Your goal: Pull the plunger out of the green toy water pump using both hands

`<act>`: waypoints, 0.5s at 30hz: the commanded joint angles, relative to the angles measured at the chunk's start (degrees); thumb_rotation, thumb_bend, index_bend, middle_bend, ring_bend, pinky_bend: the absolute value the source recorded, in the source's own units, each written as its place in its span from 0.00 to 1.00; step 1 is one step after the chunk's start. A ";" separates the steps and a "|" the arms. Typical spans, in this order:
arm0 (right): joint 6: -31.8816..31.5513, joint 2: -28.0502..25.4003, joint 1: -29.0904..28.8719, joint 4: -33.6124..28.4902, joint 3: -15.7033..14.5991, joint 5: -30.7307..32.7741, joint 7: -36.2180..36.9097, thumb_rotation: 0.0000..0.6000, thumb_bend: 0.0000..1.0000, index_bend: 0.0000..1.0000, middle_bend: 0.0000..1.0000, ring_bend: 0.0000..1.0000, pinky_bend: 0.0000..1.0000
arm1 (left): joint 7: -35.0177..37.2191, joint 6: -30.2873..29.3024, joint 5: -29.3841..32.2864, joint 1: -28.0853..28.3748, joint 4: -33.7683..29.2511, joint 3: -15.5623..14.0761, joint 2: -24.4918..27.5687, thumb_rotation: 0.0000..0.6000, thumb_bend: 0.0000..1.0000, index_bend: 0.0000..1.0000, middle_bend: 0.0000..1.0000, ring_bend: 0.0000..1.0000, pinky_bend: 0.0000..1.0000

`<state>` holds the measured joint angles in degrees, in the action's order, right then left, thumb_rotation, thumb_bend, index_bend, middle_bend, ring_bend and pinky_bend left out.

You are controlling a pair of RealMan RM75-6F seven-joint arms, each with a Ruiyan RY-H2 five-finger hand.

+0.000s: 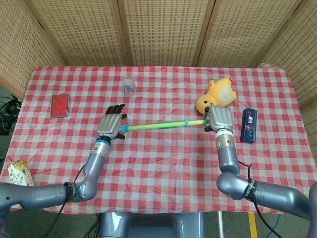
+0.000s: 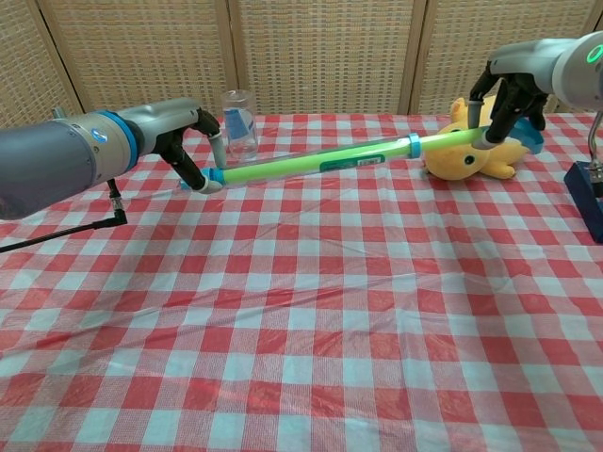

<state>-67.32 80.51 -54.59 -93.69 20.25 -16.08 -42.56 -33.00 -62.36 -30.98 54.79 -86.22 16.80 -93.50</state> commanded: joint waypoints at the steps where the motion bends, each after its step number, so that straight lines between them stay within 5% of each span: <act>1: -0.24 -0.03 0.10 0.32 -0.18 -0.11 -0.03 1.00 0.55 0.85 1.00 1.00 0.68 | -0.01 -0.54 -0.62 -0.59 -0.71 -0.36 0.72 1.00 0.38 0.54 0.00 0.00 0.00; 15: -0.44 -2.35 2.01 3.00 -1.11 0.61 0.02 1.00 0.55 0.85 1.00 1.00 0.68 | 2.44 -0.98 -3.16 -5.42 -3.80 -3.10 6.41 1.00 0.38 0.53 0.00 0.00 0.00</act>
<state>-67.87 78.40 -52.79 -90.92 19.23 -15.60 -42.59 -31.21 -63.38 -33.50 50.20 -89.45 14.26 -88.05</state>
